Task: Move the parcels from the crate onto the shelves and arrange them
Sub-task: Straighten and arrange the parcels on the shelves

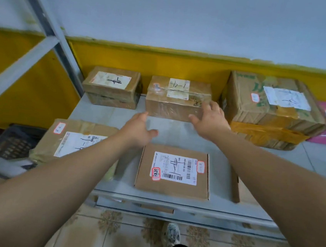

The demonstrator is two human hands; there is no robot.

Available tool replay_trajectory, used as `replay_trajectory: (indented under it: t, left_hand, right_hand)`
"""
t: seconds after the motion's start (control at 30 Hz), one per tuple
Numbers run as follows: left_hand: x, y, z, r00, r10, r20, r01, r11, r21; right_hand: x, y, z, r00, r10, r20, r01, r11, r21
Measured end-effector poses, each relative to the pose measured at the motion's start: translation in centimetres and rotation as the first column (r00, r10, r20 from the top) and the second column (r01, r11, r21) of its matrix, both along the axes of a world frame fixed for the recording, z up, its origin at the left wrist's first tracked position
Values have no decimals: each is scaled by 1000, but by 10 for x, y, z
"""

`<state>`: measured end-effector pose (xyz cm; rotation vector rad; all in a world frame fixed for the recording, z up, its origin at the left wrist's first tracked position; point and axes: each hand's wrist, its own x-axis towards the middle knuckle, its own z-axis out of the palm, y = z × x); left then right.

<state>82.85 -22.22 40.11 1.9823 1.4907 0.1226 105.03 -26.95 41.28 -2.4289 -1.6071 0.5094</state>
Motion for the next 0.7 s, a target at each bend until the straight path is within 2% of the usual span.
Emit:
replay_trajectory:
  t: [0.2,0.33,0.57,0.7]
  left_hand:
    - [36,67,-4,963,195,187,-176,978,-117]
    - [51,88,-11,932,300,205,-247,936,-249]
    - [42,83,-29,906,272,326,-220,957,-187]
    - [38,82,-21,933,231,277,-180,963,-199]
  right_hand:
    - [22,63,-2,998,3,-61,-3,1000,1]
    - [27,82,-13,994,-17,-110,14,999,-32]
    - [27,80,-24,999,34,-6,-34,997,-74]
    - [25,83,-19,999,50,1,-50,992,-119]
